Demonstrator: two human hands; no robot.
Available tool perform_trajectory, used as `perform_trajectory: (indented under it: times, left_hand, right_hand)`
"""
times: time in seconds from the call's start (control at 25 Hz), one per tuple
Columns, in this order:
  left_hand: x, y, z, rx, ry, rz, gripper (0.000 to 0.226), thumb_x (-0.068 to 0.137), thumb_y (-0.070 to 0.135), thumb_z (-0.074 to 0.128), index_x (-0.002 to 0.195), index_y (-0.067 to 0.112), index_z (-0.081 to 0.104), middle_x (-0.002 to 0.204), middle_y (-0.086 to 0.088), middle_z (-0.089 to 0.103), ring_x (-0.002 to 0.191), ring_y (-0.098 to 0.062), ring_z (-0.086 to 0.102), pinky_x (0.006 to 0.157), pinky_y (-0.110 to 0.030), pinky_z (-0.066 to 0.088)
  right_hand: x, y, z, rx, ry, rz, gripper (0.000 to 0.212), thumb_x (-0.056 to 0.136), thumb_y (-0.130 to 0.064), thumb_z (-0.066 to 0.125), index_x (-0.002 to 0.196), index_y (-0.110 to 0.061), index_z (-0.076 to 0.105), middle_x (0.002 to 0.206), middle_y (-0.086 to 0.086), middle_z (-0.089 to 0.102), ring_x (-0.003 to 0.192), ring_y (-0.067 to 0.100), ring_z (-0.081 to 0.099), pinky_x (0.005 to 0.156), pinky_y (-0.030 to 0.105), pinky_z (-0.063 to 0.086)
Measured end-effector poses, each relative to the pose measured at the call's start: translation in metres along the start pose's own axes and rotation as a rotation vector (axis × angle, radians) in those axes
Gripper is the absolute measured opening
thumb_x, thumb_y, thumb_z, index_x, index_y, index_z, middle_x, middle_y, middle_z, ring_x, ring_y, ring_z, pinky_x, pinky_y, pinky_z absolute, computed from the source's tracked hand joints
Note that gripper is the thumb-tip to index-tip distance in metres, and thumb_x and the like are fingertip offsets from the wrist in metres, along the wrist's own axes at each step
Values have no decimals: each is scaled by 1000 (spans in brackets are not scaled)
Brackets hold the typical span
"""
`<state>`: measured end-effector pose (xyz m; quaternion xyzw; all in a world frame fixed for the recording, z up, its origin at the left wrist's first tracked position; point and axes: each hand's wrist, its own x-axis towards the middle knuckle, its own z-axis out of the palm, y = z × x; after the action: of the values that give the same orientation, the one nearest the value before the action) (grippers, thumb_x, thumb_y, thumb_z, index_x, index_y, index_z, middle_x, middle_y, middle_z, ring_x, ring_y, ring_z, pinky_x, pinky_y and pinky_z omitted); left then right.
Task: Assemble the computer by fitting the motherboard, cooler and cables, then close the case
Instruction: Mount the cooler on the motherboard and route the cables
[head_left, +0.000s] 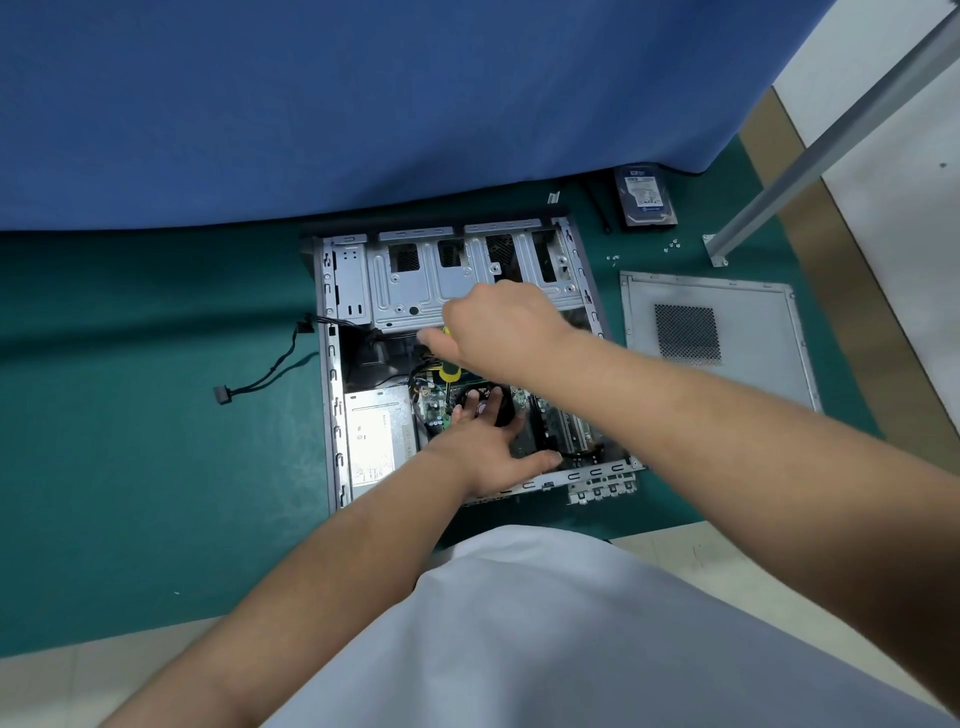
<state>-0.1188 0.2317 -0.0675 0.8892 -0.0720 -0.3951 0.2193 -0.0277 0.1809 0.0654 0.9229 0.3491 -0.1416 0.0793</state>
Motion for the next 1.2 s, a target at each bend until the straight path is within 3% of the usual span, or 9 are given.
perform_trajectory:
  times: [0.12, 0.32, 0.52, 0.68, 0.8, 0.88, 1.0, 1.08, 1.2]
  left_hand:
    - [1, -2, 1, 2, 1, 0, 101, 82, 94, 24, 163, 36, 13, 170, -2, -20, 155, -35, -22, 124, -48, -8]
    - [2, -1, 2, 27, -1, -2, 101, 81, 95, 21, 164, 37, 12, 170, -3, -20, 155, -36, -22, 124, -47, -8]
    - [3, -1, 1, 38, -9, 1, 100, 82, 94, 21, 164, 37, 12, 170, -3, -20, 155, -36, -22, 124, -47, -8]
    - [2, -2, -1, 36, -16, 3, 100, 84, 92, 24, 164, 35, 12, 170, -3, -19, 155, -36, -19, 125, -48, -5]
    - [1, -1, -2, 43, -13, 5, 98, 85, 91, 25, 164, 34, 12, 171, -3, -19, 155, -36, -20, 125, -49, -4]
    - [3, -1, -3, 35, -18, 0, 98, 85, 91, 25, 164, 34, 14, 170, -2, -20, 155, -36, -20, 125, -49, -3]
    - [2, 0, -1, 61, -19, 0, 98, 84, 92, 22, 164, 36, 13, 170, -3, -19, 155, -37, -20, 125, -50, -5]
    - [3, -2, -1, 50, -17, -4, 99, 83, 93, 21, 164, 37, 12, 170, -2, -19, 155, -37, -21, 125, -49, -6]
    - [4, -2, 1, 46, -1, 11, 99, 83, 93, 21, 164, 36, 14, 170, -4, -18, 155, -37, -21, 125, -48, -8]
  right_hand:
    - [4, -3, 5, -20, 30, -25, 51, 105, -59, 32, 87, -18, 56, 68, -1, 41, 72, 28, 48, 53, 31, 26]
    - [8, 30, -19, 89, -225, -355, 34, 95, -38, 68, 128, -31, 64, 124, -2, 57, 108, 21, 57, 83, 36, 48]
    - [4, 25, -8, 118, -135, -305, 22, 102, -37, 55, 112, -27, 71, 94, -1, 67, 92, 26, 64, 69, 33, 48]
    - [9, -1, 2, 2, 25, -150, 49, 106, -56, 35, 102, -19, 67, 67, -1, 40, 72, 29, 49, 49, 30, 24]
    - [10, -13, 5, -11, 16, -36, 62, 103, -67, 25, 107, -21, 67, 72, 1, 48, 72, 27, 45, 49, 31, 20]
    - [12, -3, -3, 44, -90, -111, 58, 97, -71, 39, 114, -20, 62, 78, 1, 45, 78, 26, 46, 53, 32, 28]
    - [15, 18, -21, 61, -222, -312, 30, 95, -39, 68, 123, -29, 63, 100, -5, 45, 95, 21, 52, 71, 34, 42]
    - [14, 26, -26, 32, -247, -333, 37, 95, -16, 65, 126, -36, 65, 99, -7, 44, 103, 23, 59, 75, 36, 50]
    - [7, 20, -19, 67, -156, -256, 26, 98, -28, 61, 122, -31, 69, 97, 0, 57, 100, 29, 61, 73, 37, 52]
